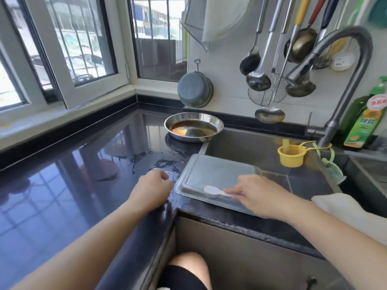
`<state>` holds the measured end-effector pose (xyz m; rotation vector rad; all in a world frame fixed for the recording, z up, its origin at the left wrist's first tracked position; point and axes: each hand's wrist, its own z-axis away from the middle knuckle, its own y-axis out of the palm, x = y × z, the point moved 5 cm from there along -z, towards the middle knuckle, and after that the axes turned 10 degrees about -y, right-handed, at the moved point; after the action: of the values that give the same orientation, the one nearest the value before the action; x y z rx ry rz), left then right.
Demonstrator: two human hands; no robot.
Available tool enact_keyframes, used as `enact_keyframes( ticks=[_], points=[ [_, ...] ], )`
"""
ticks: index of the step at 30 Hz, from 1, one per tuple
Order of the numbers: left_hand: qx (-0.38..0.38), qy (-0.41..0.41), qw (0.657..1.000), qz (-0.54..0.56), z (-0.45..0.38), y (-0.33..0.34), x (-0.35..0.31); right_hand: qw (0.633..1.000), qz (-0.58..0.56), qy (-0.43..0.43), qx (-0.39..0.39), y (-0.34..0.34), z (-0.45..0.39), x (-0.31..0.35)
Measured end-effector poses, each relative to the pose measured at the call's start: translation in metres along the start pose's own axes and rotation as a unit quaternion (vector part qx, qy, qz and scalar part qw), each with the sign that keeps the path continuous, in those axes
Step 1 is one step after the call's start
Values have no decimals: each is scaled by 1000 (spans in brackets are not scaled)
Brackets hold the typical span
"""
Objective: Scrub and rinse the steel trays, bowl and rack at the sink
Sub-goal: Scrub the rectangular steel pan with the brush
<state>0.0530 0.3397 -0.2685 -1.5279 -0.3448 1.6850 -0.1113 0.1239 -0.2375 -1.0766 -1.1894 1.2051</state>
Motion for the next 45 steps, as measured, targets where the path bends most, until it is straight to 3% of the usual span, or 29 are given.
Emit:
enact_keyframes(
  ticks=[3, 6, 9, 16, 22, 26, 31, 36, 41, 45],
  points=[
    [-55, 127, 982, -125, -3, 4, -3, 1000, 11, -8, -14, -5, -2, 3],
    [-27, 233, 964, -126, -10, 18, -4, 999, 34, -2, -1, -12, 2, -2],
    [4, 281, 934, -221, -15, 33, -2, 996, 66, 5, 63, -9, 6, -3],
    [10, 257, 931, -258, -26, 42, 2, 992, 112, -28, 45, 0, -46, 21],
    [17, 251, 932, -260, -28, 41, 1, 988, 102, 19, 113, -16, -21, 1],
    [16, 255, 933, -255, -30, 41, 2, 989, 124, -43, 69, -7, -58, 27],
    [14, 260, 929, -262, -28, 42, 2, 989, 136, 26, 56, -18, -88, -6],
    [16, 255, 932, -256, -29, 41, 2, 986, 117, -84, 81, -4, -72, 32],
    [18, 249, 934, -256, -26, 40, 1, 991, 119, 6, 55, -15, -102, -3],
    [17, 246, 934, -257, -26, 40, 1, 993, 83, -19, 84, -10, -99, 6]
  ],
)
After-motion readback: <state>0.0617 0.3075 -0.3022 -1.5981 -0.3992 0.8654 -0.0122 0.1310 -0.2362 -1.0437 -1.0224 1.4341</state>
